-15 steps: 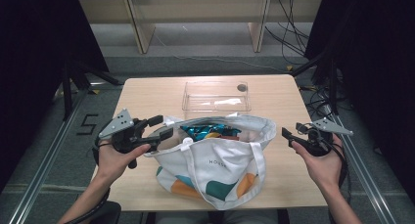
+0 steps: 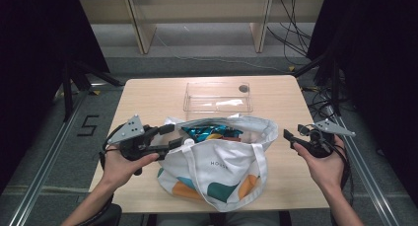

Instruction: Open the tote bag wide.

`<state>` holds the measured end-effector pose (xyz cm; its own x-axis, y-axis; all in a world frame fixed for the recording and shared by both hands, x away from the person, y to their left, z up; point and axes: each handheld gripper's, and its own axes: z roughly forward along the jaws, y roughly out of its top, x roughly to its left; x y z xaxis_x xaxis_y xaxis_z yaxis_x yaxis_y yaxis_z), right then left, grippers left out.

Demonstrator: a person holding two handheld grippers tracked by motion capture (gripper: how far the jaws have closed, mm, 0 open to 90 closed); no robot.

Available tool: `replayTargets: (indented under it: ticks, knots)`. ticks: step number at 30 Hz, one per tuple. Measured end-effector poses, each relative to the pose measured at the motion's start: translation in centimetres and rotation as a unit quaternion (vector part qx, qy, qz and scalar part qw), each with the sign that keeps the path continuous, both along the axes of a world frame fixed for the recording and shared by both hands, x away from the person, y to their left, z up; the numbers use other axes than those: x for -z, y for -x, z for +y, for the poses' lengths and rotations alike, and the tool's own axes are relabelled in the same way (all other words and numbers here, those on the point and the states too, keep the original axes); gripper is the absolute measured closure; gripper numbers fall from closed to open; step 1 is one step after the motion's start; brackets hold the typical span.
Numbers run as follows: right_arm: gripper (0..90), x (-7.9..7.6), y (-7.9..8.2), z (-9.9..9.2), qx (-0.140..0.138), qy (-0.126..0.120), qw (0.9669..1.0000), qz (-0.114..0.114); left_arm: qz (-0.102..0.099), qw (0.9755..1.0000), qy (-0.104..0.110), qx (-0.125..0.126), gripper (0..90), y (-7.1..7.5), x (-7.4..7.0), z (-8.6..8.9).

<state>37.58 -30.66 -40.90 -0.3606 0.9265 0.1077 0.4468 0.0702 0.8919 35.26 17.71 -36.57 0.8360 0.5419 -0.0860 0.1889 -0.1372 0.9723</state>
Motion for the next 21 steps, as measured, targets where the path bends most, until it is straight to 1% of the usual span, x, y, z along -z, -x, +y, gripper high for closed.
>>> replayTargets:
  ticks: [3,4,5,7,8,9,11,13,14,15,18,19,20,21]
  knots:
    - [40.5,-0.1,0.0,0.0,0.000,0.002,1.0000,-0.002,-0.005,0.9998,-0.010,0.019,44.4,0.2,-0.1,-0.8]
    - [40.5,-0.1,0.1,0.2,0.003,-0.011,0.9999,0.006,-0.006,0.9995,-0.016,0.026,44.6,0.3,-0.2,-1.1]
    - [40.5,-0.1,0.2,0.3,0.004,-0.012,0.9999,0.007,-0.005,0.9994,-0.014,0.031,45.0,0.3,-0.2,-1.3]
    - [40.5,-0.1,0.2,0.3,0.002,-0.014,0.9998,0.011,-0.008,0.9988,-0.020,0.044,45.7,0.3,-0.2,-1.9]
    - [40.5,-0.1,0.2,0.2,0.002,-0.007,0.9999,0.010,-0.007,0.9986,-0.026,0.046,46.6,0.3,-0.3,-2.1]
    - [40.5,-0.1,0.0,0.1,-0.003,0.003,1.0000,0.001,-0.007,0.9984,-0.028,0.049,47.9,0.3,-0.3,-2.2]
    - [40.4,-0.1,0.0,0.1,-0.002,-0.002,1.0000,0.004,-0.005,0.9981,-0.027,0.054,49.5,0.2,-0.2,-2.6]
    - [40.4,0.0,0.0,0.0,-0.006,-0.002,1.0000,0.003,-0.002,0.9980,-0.023,0.058,50.5,0.1,-0.1,-3.0]
    - [40.4,0.0,0.0,0.0,-0.006,0.001,1.0000,0.001,-0.001,0.9979,-0.026,0.059,50.8,0.0,-0.1,-3.3]
    - [40.4,0.0,0.0,0.0,-0.002,0.000,1.0000,0.004,-0.003,0.9975,-0.034,0.062,51.1,-0.1,0.0,-3.5]
    - [40.4,0.0,0.0,0.0,-0.003,0.000,1.0000,0.004,-0.006,0.9965,-0.046,0.070,51.9,-0.4,0.1,-4.2]
    - [40.4,-0.1,0.1,0.0,0.000,-0.003,1.0000,0.006,-0.009,0.9952,-0.061,0.076,52.7,-0.6,0.2,-4.7]
    - [40.4,0.0,0.0,0.1,0.001,-0.008,0.9999,0.006,-0.009,0.9952,-0.061,0.076,53.3,-0.6,0.2,-4.7]
    - [40.4,0.0,0.0,0.1,0.001,-0.008,0.9999,0.006,-0.012,0.9947,-0.066,0.079,53.3,-0.6,0.2,-4.9]
